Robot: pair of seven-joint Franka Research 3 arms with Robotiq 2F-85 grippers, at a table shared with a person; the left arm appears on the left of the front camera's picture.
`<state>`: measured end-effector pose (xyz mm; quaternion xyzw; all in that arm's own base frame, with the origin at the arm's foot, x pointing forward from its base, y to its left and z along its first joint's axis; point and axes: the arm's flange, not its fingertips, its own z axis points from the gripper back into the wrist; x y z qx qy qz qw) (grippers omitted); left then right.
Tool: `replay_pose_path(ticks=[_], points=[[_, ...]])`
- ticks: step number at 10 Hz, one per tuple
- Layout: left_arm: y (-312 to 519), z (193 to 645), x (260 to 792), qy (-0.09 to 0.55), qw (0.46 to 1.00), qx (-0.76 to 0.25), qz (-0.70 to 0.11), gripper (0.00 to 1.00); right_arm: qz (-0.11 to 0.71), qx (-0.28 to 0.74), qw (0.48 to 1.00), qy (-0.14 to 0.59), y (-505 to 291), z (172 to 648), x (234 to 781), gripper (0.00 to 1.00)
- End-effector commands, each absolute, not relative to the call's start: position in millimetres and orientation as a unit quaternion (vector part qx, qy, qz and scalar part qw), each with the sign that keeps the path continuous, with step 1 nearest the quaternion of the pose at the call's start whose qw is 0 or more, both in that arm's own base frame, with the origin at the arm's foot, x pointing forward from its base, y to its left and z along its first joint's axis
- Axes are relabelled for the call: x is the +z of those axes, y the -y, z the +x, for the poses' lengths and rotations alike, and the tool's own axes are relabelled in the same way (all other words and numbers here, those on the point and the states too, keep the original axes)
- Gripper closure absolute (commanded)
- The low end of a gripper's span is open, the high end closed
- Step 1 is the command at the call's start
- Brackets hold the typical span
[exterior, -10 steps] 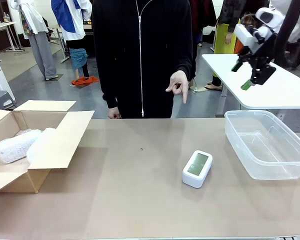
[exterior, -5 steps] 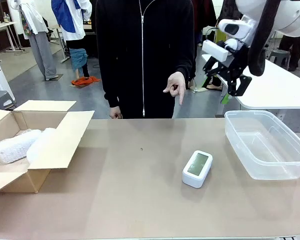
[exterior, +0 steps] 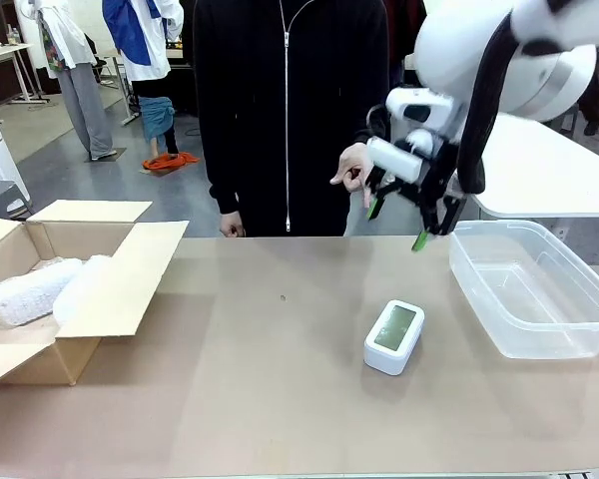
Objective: Separate and place wrapped and unwrapped clocks.
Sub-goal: Pick up the Digital clock indicated by the person.
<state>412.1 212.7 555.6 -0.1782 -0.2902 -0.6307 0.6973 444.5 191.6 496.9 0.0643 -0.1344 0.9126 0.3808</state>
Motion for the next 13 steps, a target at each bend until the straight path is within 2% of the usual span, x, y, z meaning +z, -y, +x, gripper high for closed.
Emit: replay_pose_path(ticks=[1, 8, 13], points=[[-213, 408, 554, 0.292, 0.689, -0.640, -0.177, 0.00, 0.042, 0.926, 0.356, 0.116, -205, 435, 456, 0.00], [-213, 408, 554, 0.292, 0.689, -0.640, -0.177, 0.00, 0.047, 0.928, 0.368, 0.027, -189, 429, 353, 0.00], [-213, 408, 554, 0.292, 0.689, -0.640, -0.177, 0.00, 0.063, 0.934, 0.350, 0.042, -205, 421, 330, 0.00]])
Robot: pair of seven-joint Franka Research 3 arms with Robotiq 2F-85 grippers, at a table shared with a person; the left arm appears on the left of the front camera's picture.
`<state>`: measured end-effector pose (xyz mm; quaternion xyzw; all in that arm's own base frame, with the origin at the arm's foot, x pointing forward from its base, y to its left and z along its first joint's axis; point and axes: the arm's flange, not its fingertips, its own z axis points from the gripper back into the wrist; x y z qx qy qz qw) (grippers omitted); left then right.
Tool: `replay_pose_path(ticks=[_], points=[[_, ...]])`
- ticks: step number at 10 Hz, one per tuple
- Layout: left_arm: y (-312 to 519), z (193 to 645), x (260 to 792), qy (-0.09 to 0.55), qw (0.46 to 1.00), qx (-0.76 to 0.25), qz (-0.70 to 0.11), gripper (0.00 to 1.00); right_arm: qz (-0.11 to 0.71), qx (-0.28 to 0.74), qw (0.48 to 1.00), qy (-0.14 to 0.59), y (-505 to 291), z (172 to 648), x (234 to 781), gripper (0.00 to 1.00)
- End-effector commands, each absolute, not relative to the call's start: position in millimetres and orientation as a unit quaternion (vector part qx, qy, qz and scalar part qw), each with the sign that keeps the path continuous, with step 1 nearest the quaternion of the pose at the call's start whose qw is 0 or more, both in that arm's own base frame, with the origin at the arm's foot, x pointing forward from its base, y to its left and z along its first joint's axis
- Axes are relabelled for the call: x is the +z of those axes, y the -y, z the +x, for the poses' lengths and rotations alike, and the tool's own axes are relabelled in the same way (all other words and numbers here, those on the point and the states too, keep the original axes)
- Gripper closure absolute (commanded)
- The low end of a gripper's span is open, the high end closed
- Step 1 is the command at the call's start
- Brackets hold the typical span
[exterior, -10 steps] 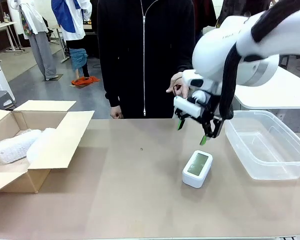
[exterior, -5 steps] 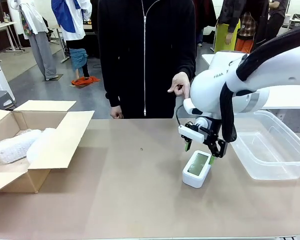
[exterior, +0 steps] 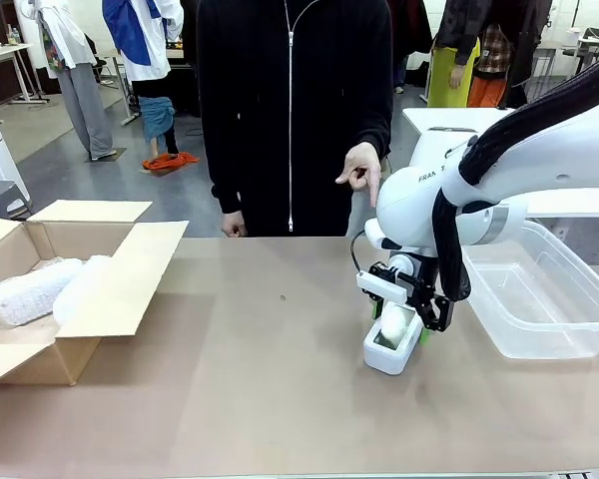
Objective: Separate and place wrapped and unwrapped clocks.
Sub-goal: Pick up the Digital clock indicated by the person.
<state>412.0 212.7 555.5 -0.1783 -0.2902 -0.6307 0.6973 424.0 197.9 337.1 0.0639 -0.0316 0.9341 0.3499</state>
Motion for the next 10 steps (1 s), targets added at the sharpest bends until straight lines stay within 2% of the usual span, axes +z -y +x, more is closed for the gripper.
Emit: replay_pose_path(ticks=[1, 10], points=[[-213, 408, 554, 0.292, 0.689, -0.640, -0.177, 0.00, 0.067, 0.934, 0.348, 0.043, -208, 420, 329, 0.00], [-213, 408, 554, 0.292, 0.689, -0.640, -0.177, 0.00, 0.050, 0.940, 0.338, 0.021, -213, 419, 307, 0.00]])
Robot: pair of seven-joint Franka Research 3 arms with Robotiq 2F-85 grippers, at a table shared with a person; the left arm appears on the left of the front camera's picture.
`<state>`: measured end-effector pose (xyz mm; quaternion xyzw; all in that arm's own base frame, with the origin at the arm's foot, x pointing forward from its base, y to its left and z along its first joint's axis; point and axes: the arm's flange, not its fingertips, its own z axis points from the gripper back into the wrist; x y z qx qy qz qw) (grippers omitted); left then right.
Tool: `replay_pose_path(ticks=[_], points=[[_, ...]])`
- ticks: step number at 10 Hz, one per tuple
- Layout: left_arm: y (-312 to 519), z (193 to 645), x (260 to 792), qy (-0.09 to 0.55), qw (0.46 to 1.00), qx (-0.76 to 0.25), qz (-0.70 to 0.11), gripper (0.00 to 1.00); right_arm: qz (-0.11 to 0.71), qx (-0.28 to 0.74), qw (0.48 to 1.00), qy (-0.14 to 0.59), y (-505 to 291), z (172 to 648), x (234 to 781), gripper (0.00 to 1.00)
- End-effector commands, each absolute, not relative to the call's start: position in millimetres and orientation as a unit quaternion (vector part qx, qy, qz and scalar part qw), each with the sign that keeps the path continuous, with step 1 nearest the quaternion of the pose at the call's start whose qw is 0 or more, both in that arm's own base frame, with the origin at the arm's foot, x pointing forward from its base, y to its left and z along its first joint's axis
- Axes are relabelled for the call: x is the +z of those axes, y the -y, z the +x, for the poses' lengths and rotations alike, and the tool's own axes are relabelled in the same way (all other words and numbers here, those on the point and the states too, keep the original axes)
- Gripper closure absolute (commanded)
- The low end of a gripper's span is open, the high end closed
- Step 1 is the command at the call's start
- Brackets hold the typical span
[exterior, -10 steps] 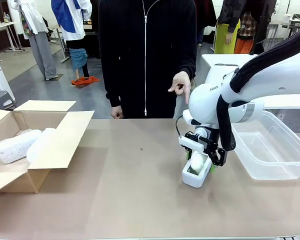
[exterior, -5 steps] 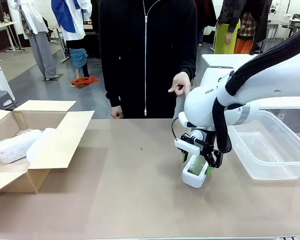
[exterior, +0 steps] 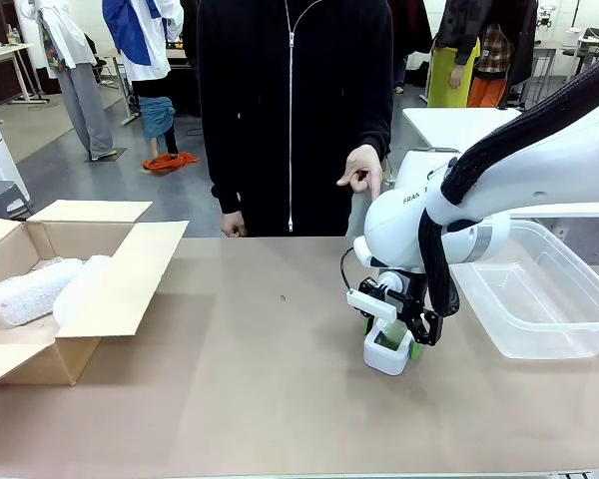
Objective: Separate and place wrapped and unwrapped clocks.
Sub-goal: Pick up the Digital clock indicated by the person.
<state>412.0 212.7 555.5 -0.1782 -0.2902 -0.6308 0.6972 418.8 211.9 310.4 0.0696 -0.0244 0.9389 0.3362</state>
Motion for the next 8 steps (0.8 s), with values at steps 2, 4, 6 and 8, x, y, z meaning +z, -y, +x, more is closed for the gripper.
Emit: replay_pose_path(ticks=[2, 4, 6, 8], points=[[-213.2, 408.1, 554.4, 0.292, 0.689, -0.640, -0.177, 0.00, 0.051, 0.941, 0.334, 0.027, -215.7, 422.2, 308.4, 0.00], [-213.2, 408.1, 554.4, 0.292, 0.689, -0.640, -0.177, 0.00, 0.047, 0.935, 0.351, 0.012, -212.7, 422.6, 310.1, 0.20], [-213.2, 408.1, 554.4, 0.292, 0.689, -0.640, -0.177, 0.00, 0.046, 0.937, 0.346, 0.010, -212.3, 423.1, 310.5, 0.25], [-213.2, 408.1, 554.4, 0.292, 0.689, -0.640, -0.177, 0.00, 0.045, 0.933, 0.358, -0.006, -211.7, 424.3, 312.6, 0.45]])
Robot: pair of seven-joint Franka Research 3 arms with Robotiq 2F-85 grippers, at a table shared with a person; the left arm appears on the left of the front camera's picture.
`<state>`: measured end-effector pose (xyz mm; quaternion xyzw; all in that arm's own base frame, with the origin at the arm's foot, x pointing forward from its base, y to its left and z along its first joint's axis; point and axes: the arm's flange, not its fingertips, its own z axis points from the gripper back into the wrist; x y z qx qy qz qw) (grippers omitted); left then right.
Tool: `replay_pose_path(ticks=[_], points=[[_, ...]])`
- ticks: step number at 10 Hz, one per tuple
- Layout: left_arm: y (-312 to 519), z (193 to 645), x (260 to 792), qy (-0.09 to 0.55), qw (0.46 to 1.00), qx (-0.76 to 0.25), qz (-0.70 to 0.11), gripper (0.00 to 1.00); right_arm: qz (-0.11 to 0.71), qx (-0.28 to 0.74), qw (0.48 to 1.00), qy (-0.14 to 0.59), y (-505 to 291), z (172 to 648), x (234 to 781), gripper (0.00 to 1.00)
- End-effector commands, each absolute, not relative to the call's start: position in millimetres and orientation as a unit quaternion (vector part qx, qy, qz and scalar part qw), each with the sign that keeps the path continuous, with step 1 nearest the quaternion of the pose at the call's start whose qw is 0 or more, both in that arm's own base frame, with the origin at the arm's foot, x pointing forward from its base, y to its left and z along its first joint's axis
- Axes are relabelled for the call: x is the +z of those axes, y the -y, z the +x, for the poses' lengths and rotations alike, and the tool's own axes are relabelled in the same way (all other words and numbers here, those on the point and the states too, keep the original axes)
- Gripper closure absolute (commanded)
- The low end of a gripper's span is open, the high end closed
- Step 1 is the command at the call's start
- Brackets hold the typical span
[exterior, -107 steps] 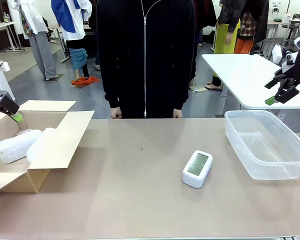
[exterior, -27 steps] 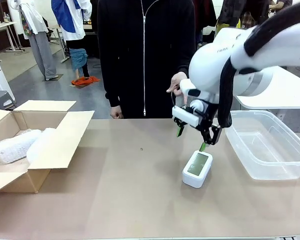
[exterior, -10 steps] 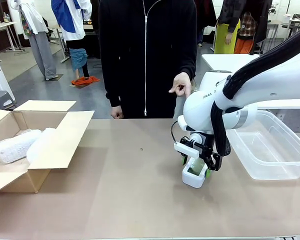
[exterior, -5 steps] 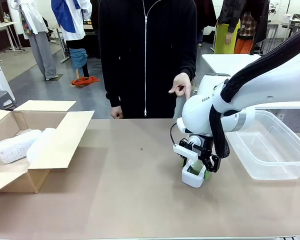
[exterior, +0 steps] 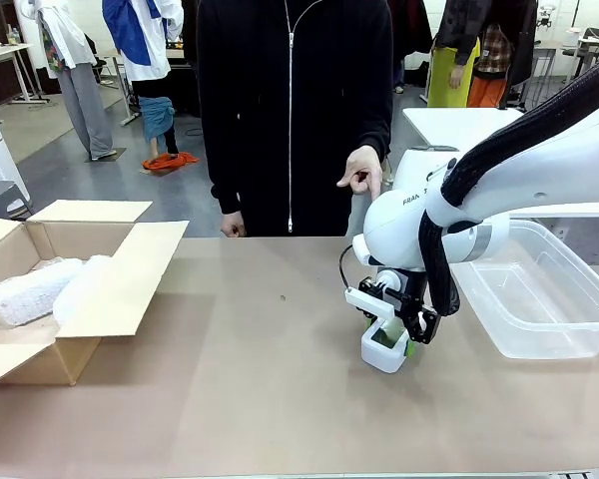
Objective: Separate and place wrapped and unwrapped clocks.
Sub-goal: Pick up the Digital clock indicated by the person.
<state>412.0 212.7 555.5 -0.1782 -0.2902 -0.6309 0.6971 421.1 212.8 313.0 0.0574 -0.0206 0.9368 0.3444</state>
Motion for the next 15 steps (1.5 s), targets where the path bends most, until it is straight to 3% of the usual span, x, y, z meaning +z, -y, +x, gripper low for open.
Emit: replay_pose_path(ticks=[1, 2, 3, 4, 5, 7, 8, 9, 10, 11, 12, 13, 14, 15], points=[[-213, 408, 554, 0.292, 0.689, -0.640, -0.177, 0.00, 0.042, 0.926, 0.374, -0.016, -210, 427, 319, 0.80], [-213, 408, 554, 0.292, 0.689, -0.640, -0.177, 0.00, 0.034, 0.920, 0.389, -0.026, -207, 432, 329, 0.65], [-213, 408, 554, 0.292, 0.689, -0.640, -0.177, 0.00, 0.028, 0.910, 0.412, -0.035, -204, 439, 341, 1.00], [-213, 408, 554, 0.292, 0.689, -0.640, -0.177, 0.00, 0.026, 0.899, 0.436, -0.041, -200, 446, 354, 0.85], [-213, 408, 554, 0.292, 0.689, -0.640, -0.177, 0.00, 0.029, 0.879, 0.473, -0.058, -196, 454, 371, 1.00], [-213, 408, 554, 0.292, 0.689, -0.640, -0.177, 0.00, 0.027, 0.849, 0.525, -0.052, -186, 470, 410, 1.00], [-213, 408, 554, 0.292, 0.689, -0.640, -0.177, 0.00, 0.027, 0.831, 0.554, -0.045, -181, 477, 431, 0.41], [-213, 408, 554, 0.292, 0.689, -0.640, -0.177, 0.00, 0.021, 0.812, 0.583, -0.038, -177, 483, 456, 0.41], [-213, 408, 554, 0.292, 0.689, -0.640, -0.177, 0.00, 0.017, 0.799, 0.601, -0.034, -174, 488, 475, 0.61], [-213, 408, 554, 0.292, 0.689, -0.640, -0.177, 0.00, 0.007, 0.787, 0.616, -0.032, -172, 492, 493, 0.41], [-213, 408, 554, 0.292, 0.689, -0.640, -0.177, 0.00, 0.001, 0.778, 0.628, -0.020, -171, 497, 509, 0.80], [-213, 408, 554, 0.292, 0.689, -0.640, -0.177, 0.00, -0.005, 0.771, 0.636, -0.010, -172, 501, 522, 0.61], [-213, 408, 554, 0.292, 0.689, -0.640, -0.177, 0.00, -0.009, 0.765, 0.644, -0.006, -175, 504, 530, 1.00], [-213, 408, 554, 0.292, 0.689, -0.640, -0.177, 0.00, -0.014, 0.766, 0.643, -0.004, -187, 508, 538, 0.80]])
